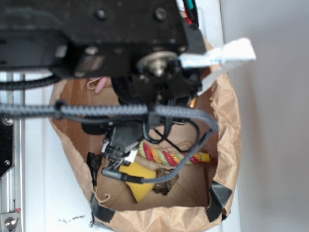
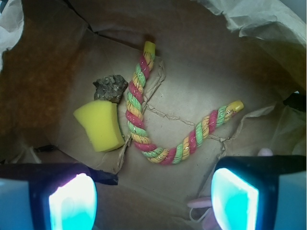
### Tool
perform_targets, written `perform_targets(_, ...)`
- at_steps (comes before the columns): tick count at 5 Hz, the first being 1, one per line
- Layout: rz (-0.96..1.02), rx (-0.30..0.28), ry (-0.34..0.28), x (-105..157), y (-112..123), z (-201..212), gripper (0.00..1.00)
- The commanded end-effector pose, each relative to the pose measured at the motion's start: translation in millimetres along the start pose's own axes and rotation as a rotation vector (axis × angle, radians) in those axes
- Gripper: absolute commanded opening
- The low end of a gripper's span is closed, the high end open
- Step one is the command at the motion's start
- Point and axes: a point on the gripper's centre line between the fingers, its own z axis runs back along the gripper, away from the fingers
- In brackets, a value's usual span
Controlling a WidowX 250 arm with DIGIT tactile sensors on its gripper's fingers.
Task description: Grab the green sponge.
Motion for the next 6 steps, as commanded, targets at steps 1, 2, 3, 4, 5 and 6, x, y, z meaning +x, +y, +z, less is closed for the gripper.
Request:
perform_targets(1, -0.008, 0.023, -0.042, 6, -5, 13, 1.00)
perform_targets(2, -0.101, 0.022, -0.066, 9, 6, -9, 1.00)
perform_targets(3, -0.213, 0.015, -0.067, 12, 7, -33, 1.00)
perform_targets(4, -0.316, -0.005, -0.097, 14, -12, -47, 1.00)
perform_targets(5, -0.348, -0.024, -0.129, 16, -23, -50, 1.00)
perform_targets(6, -0.429, -0.045, -0.141, 11, -34, -54, 1.00)
